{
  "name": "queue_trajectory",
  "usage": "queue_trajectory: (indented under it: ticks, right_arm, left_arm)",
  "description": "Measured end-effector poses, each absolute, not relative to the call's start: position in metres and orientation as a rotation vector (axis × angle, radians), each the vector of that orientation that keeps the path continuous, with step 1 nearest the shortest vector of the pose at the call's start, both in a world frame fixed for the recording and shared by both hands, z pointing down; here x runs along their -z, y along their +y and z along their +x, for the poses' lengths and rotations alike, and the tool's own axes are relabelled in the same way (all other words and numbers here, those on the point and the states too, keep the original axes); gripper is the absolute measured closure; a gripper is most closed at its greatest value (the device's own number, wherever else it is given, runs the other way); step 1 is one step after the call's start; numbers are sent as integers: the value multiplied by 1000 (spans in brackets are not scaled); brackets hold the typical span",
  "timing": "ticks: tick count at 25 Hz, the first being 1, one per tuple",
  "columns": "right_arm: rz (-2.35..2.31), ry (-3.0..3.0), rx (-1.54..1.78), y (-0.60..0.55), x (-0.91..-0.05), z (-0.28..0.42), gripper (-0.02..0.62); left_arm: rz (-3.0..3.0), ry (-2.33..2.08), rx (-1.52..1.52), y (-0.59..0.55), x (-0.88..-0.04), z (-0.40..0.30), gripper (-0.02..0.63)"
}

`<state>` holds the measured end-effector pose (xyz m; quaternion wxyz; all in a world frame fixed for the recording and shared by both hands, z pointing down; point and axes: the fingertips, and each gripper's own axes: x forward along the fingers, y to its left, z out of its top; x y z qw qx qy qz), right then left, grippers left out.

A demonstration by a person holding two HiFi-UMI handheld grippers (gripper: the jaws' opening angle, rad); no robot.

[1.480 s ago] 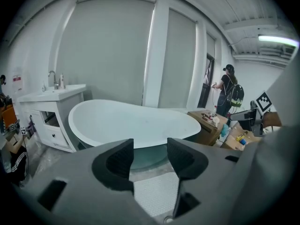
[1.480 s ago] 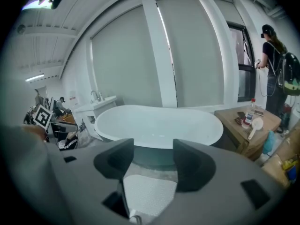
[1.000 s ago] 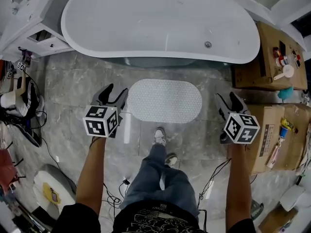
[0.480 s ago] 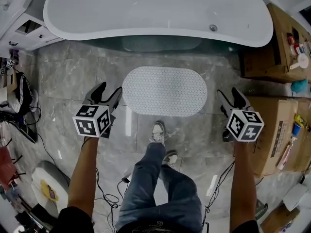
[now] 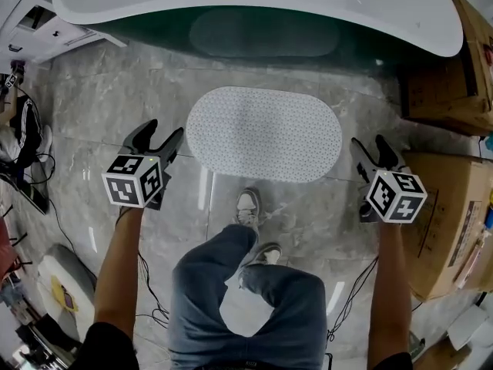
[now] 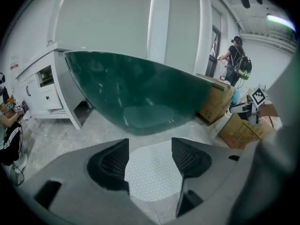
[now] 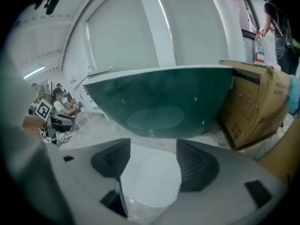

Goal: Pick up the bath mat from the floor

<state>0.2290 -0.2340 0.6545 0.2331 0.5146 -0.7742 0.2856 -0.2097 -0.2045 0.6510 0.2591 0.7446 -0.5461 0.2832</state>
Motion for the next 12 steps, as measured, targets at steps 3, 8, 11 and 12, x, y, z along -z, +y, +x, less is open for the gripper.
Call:
queue_trajectory:
  ticks: [3,8,11,12]
  right_arm:
    - [1403,-2121,-771,-231,-694,236,285]
    - [1408,-2114,-773,-230,-761,241,281]
    - [1418,-2111,-761,-233,-799,242,275]
    - [1424,-2111,-761,-234,-811,243,273]
  left_arm:
    - [1999,-1493,-763,-203,-697,-215,311]
    - [1998,-1502,-744,-207,-766,-216,302]
    - [1999,-1498,-726,-209,-806,-218,287]
    - [1999,-1500,-723,-210,-818,-220,287]
